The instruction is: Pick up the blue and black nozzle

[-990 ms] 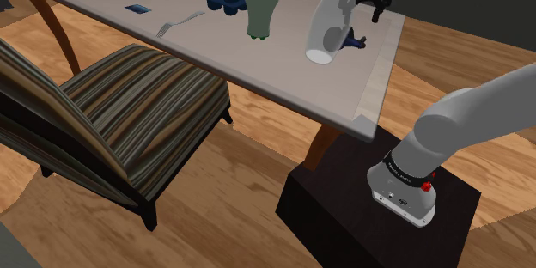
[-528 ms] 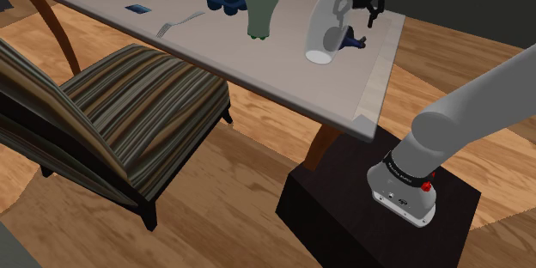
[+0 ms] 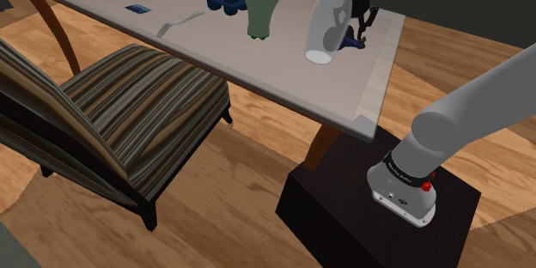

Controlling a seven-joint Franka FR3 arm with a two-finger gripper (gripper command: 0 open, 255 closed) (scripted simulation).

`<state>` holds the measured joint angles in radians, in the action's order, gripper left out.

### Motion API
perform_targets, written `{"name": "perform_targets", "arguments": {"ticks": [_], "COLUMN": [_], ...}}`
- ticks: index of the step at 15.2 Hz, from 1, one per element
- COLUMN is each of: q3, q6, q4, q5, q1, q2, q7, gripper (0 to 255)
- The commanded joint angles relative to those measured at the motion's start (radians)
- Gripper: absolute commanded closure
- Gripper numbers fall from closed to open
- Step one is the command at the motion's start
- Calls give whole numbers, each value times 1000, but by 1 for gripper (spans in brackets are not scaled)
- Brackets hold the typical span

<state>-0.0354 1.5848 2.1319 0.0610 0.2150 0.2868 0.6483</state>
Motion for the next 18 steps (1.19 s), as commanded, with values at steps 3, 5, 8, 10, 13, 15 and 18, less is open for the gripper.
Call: {"name": "perform_targets", "arguments": {"ticks": [3, 5, 8, 10, 13, 15, 18], "q3": [0, 0, 0, 0, 1, 1, 2], "q6": [1, 0, 1, -26, -66, -93, -134], "q4": [0, 0, 1, -24, -63, -91, -134], "q5": [0, 0, 0, 0, 0, 0, -1], "q1": [0, 0, 0, 0, 0, 0, -1], "q2": [-1, -1, 0, 2, 2, 2, -1], "q7": [0, 0, 0, -1, -3, -4, -6], "gripper": [255, 255, 255, 255, 255, 255, 255]}}
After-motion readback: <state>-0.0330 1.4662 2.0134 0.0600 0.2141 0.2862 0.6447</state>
